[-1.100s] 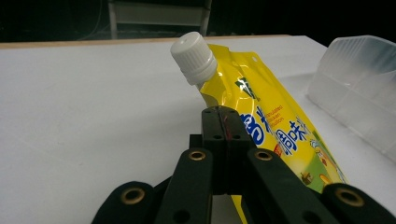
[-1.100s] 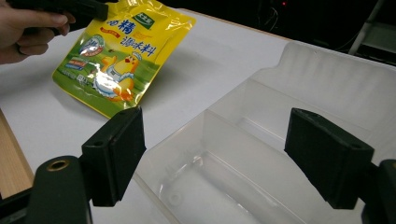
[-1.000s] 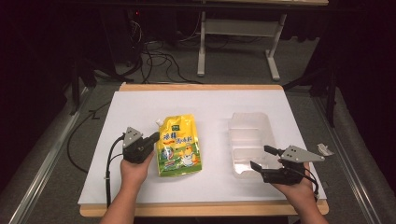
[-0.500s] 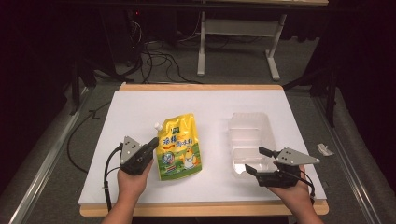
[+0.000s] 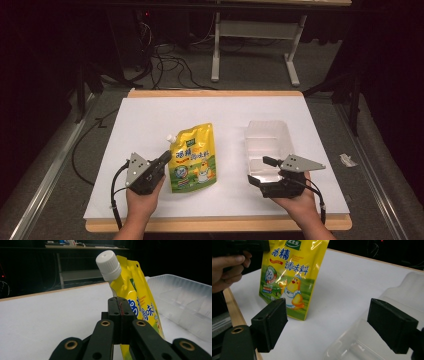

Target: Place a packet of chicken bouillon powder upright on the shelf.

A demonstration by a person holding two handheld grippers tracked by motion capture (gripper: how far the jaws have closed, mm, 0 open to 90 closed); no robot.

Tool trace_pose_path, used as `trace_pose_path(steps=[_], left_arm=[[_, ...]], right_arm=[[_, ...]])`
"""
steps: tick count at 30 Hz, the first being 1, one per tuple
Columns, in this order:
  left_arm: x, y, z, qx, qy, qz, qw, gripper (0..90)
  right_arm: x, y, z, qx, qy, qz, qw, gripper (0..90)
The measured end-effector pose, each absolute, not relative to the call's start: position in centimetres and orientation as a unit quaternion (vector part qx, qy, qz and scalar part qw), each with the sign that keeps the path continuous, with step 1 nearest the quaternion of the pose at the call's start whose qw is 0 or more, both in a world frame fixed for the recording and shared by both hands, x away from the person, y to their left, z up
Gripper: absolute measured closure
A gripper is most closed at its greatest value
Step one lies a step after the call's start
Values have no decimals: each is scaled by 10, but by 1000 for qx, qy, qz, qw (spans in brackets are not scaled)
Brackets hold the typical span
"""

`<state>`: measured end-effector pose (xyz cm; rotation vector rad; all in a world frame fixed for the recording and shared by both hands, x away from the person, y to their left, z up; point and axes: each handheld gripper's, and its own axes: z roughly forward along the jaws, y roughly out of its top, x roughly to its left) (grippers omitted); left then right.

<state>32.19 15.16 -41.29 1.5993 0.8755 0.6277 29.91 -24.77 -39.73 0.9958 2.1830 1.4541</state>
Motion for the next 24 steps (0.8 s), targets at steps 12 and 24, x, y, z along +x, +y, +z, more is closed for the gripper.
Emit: trace_pose_path(steps=[12, 24], left_arm=[[315, 149, -409, 684, 356, 273, 575, 900], [312, 147, -407, 687, 343, 275, 579, 900]], right_arm=[[329, -207, -388, 348, 776, 505, 144, 146], [350, -180, -383, 341, 779, 508, 136, 152]])
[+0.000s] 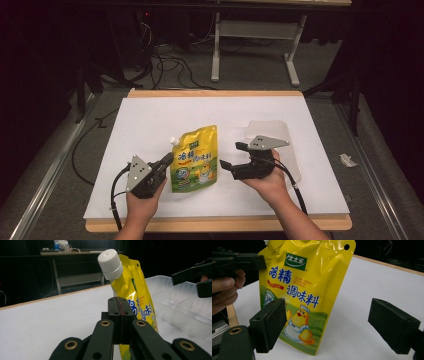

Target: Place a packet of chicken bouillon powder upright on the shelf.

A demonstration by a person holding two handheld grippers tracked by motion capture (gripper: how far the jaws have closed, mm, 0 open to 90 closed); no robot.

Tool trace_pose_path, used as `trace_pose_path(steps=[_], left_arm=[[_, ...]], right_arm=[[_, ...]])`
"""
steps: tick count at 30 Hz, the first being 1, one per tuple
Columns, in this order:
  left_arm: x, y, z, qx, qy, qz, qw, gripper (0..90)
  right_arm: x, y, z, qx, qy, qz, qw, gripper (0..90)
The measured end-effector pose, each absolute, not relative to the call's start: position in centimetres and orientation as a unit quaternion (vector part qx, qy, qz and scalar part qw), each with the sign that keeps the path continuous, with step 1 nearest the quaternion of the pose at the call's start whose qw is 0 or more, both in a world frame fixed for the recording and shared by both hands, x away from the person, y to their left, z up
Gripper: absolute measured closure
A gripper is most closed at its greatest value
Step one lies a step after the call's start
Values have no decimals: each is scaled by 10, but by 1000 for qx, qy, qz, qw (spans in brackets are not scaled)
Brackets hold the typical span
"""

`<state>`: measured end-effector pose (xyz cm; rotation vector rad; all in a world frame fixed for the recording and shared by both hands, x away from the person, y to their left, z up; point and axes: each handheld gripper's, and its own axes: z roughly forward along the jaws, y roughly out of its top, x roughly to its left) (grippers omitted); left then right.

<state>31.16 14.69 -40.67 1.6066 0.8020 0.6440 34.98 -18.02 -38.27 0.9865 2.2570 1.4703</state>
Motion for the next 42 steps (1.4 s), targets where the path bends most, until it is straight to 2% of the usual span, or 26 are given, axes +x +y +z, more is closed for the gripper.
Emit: trace_pose_path(steps=[21, 28, 35, 42], left_arm=[[308, 147, -405, 693, 327, 279, 578, 900], [309, 148, -405, 693, 329, 274, 579, 900], [310, 150, -406, 692, 337, 272, 577, 900], [312, 152, -406, 689, 343, 275, 576, 900]], right_arm=[[387, -137, -375, 349, 784, 499, 119, 167], [396, -132, -382, 355, 786, 498, 91, 222], [396, -129, -385, 352, 787, 501, 78, 372], [390, -139, -379, 346, 788, 501, 92, 666]])
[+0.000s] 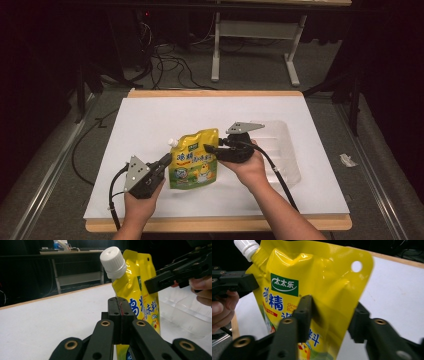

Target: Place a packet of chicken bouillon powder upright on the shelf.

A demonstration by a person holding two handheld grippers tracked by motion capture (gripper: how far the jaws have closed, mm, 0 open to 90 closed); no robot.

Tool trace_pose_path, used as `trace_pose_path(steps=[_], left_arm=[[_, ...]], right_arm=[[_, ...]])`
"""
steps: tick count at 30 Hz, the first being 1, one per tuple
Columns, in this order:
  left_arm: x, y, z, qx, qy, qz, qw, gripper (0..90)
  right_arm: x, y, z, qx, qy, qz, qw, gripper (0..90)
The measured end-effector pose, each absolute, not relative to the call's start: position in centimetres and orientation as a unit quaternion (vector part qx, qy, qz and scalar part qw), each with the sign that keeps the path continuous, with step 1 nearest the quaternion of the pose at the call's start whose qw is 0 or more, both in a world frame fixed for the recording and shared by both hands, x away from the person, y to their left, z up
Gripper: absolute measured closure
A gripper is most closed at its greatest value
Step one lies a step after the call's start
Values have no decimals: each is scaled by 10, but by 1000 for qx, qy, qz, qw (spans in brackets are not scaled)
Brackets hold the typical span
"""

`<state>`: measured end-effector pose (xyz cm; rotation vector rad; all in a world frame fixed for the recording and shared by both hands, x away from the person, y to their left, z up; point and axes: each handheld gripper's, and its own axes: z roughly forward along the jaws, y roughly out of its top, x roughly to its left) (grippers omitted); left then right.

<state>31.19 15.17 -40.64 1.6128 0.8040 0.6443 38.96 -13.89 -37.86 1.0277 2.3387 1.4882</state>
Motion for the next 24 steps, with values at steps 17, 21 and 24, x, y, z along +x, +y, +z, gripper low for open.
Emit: trace_pose_path(steps=[17, 21, 24], left_arm=[[320, 136, -407, 692, 339, 269, 578, 900], [324, 128, -408, 696, 337, 265, 576, 900], [326, 123, -409, 699, 334, 262, 575, 900]], right_arm=[[348, -162, -366, 308, 785, 519, 140, 900], [341, -171, -366, 308, 782, 522, 144, 900], [336, -176, -367, 311, 781, 523, 144, 900]])
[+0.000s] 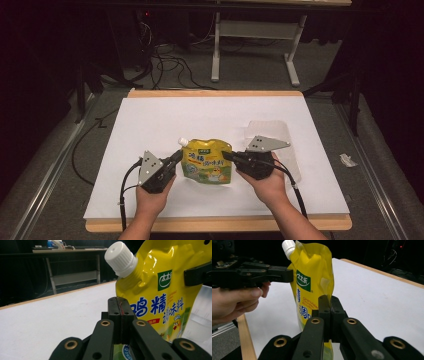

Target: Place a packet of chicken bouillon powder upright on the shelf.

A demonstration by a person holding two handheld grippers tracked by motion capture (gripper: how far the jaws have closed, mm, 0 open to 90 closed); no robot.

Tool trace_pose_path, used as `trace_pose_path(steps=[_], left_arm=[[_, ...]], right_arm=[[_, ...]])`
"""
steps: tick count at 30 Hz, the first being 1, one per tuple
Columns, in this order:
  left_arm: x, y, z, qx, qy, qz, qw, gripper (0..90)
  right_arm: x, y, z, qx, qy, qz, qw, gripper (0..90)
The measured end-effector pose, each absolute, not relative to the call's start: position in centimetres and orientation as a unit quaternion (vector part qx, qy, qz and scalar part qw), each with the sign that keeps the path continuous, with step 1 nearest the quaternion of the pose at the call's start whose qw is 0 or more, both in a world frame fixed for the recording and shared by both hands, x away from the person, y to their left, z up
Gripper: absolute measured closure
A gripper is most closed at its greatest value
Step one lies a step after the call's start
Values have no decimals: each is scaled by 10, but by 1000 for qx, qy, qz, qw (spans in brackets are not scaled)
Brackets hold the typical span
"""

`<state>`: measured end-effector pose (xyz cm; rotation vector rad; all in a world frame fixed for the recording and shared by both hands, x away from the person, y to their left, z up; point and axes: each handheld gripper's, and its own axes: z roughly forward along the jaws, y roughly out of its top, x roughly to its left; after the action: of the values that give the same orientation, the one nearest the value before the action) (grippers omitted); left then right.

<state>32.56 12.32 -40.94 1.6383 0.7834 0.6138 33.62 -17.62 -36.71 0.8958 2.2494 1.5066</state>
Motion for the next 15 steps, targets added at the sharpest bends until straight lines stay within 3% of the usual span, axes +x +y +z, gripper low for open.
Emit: trace_pose_path(steps=[15], left_arm=[[323, 120, -413, 711, 330, 255, 567, 900]], right_arm=[[319, -182, -380, 306, 774, 540, 130, 900]])
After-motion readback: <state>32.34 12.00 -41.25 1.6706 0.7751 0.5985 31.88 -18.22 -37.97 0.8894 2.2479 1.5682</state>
